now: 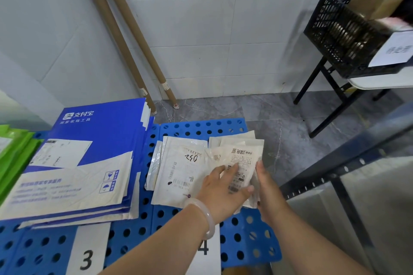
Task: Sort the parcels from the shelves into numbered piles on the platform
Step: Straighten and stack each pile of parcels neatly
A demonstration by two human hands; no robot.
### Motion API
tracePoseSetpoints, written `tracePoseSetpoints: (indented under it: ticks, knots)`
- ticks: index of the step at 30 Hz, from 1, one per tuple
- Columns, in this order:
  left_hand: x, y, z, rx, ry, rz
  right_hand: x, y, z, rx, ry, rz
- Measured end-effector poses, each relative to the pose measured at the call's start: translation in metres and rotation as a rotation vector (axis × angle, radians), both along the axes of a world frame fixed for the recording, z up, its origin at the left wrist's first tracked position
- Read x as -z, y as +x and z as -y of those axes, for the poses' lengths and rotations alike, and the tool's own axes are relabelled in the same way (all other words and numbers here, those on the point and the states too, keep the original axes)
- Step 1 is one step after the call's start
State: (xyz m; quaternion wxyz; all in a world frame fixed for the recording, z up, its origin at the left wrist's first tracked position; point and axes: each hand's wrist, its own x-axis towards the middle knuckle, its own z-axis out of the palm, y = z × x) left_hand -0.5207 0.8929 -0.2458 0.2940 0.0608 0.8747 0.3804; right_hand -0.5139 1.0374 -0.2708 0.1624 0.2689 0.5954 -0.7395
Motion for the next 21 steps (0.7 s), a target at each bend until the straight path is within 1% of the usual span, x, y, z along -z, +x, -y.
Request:
tracePoseSetpoints:
  ticks: [1, 3, 5, 7, 9, 10, 12, 14, 15, 18, 21]
  knots:
    - [0.000, 0.000, 0.000, 0.006, -0.018, 0.024, 0.000, 0.002, 0.001, 0.002, -0.057, -0.014]
    - [0.001, 0.001, 0.000, 0.009, -0.052, 0.039, 0.003, 0.005, 0.001, 0.034, -0.081, -0.010]
    - [0.005, 0.001, -0.001, -0.003, -0.037, 0.034, 0.004, 0.006, 0.003, 0.007, 0.057, -0.032]
    - [0.007, 0.003, 0.002, -0.022, 0.035, 0.025, 0.004, 0.006, 0.003, 0.021, 0.193, -0.027]
    - [0.005, 0.003, 0.012, -0.048, 0.048, -0.050, 0.003, 0.004, -0.001, 0.072, 0.261, -0.013]
    - [0.003, 0.002, 0.021, -0.081, -0.001, -0.111, 0.001, 0.003, -0.004, 0.089, 0.285, -0.010]
    - [0.001, -0.005, 0.040, -0.172, -0.203, -0.238, -0.001, 0.000, -0.010, 0.101, 0.307, -0.018]
    - [0.003, -0.014, 0.060, -0.262, -0.408, -0.285, -0.002, -0.003, -0.016, 0.081, 0.330, -0.021]
    - [0.006, -0.018, 0.069, -0.312, -0.461, -0.258, -0.002, -0.005, -0.017, 0.070, 0.337, -0.018]
    - [0.019, -0.028, 0.091, -0.428, -0.530, -0.089, 0.000, -0.007, -0.020, 0.051, 0.344, 0.010]
    - [0.029, -0.035, 0.104, -0.448, -0.515, -0.027, 0.004, -0.010, -0.020, 0.037, 0.330, 0.037]
